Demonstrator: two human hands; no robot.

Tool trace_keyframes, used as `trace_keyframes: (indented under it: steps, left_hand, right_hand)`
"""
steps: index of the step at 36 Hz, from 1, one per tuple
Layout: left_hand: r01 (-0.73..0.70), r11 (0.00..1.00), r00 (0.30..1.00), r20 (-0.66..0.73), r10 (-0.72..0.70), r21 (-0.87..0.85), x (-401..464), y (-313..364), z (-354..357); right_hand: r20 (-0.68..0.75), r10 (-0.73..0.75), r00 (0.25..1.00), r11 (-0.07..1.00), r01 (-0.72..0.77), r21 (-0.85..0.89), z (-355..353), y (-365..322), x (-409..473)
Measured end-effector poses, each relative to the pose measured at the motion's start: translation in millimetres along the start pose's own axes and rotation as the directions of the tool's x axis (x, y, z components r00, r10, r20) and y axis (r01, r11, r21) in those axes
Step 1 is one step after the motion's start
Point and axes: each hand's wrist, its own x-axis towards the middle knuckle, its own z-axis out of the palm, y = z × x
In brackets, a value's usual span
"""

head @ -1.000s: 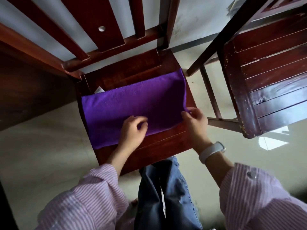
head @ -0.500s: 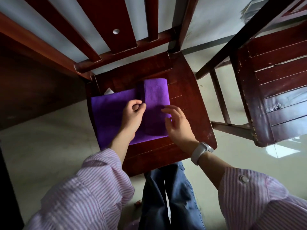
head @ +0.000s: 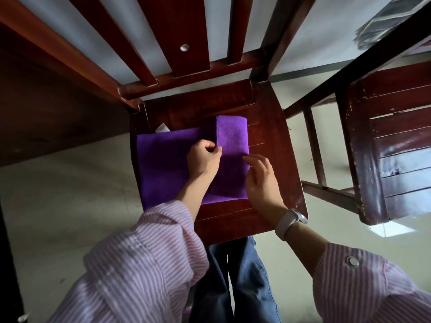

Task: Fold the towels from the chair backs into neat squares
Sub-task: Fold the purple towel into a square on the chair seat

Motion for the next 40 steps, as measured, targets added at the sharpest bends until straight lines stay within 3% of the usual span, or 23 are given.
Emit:
trace_keyframes:
  steps: [4, 7, 11, 13, 15, 20, 23, 25, 28, 31, 34, 40]
  left_hand:
    - [-0.026, 0.975, 1.000, -0.010, 0.025, -0.219, -9.8, -1.0, -11.7]
    - [0.103, 0.893, 0.994, 0.063, -0.084, -0.438, -10.1, -14.3, -21.3]
    - [0.408, 0.674, 0.913, 0.284, -0.294, -0.616, -1.9, -33.1, -32.7]
    - [0.478, 0.548, 0.878, 0.392, -0.275, -0.687, 0.2, -35.6, -40.1]
    - [0.493, 0.500, 0.865, 0.462, -0.195, -0.712, -1.1, -33.2, -50.4]
    - [0.439, 0.565, 0.854, 0.520, -0.020, -0.699, -3.0, -38.8, -72.3]
    - [0.365, 0.542, 0.893, 0.449, 0.025, -0.757, -1.3, -46.9, -85.6]
    - [0.274, 0.602, 0.939, 0.343, -0.001, -0.750, 1.5, -59.7, -92.6]
    - [0.103, 0.838, 0.992, 0.112, -0.050, -0.536, 9.6, -83.8, -100.0]
    - [0.017, 0.953, 1.000, -0.019, -0.024, -0.304, 16.3, -95.4, -104.5]
    - [-0.077, 0.981, 0.993, -0.102, 0.060, -0.176, 20.0, -95.6, -107.0]
    - [-0.122, 0.983, 0.977, -0.193, 0.095, -0.135, 25.8, -98.8, -111.1]
  right_hand:
    - [0.042, -0.042, 0.998, 0.997, 0.044, -0.056, 1.2, -2.9, 0.0]
    - [0.122, -0.083, 0.989, 0.990, 0.095, -0.100, 5.7, -9.7, -0.4]
    - [0.224, -0.109, 0.969, 0.971, 0.151, -0.183, 20.2, -15.9, -0.5]
    - [0.237, -0.110, 0.965, 0.964, 0.162, -0.212, 26.8, -18.0, -0.9]
    - [0.225, -0.130, 0.966, 0.959, 0.180, -0.221, 30.4, -20.7, -2.4]
    - [0.226, -0.222, 0.949, 0.930, 0.276, -0.244, 38.4, -25.8, -5.7]
    - [0.262, -0.259, 0.930, 0.901, 0.330, -0.281, 44.5, -31.1, -4.9]
    - [0.307, -0.269, 0.913, 0.881, 0.362, -0.304, 50.2, -35.4, -4.1]
    - [0.356, -0.270, 0.895, 0.848, 0.396, -0.352, 61.8, -41.7, -2.5]
    - [0.393, -0.241, 0.888, 0.820, 0.402, -0.407, 74.6, -44.6, -1.6]
    - [0.395, -0.225, 0.891, 0.795, 0.402, -0.455, 84.3, -45.7, -2.3]
    - [0.363, -0.255, 0.896, 0.766, 0.416, -0.491, 92.4, -49.5, -3.5]
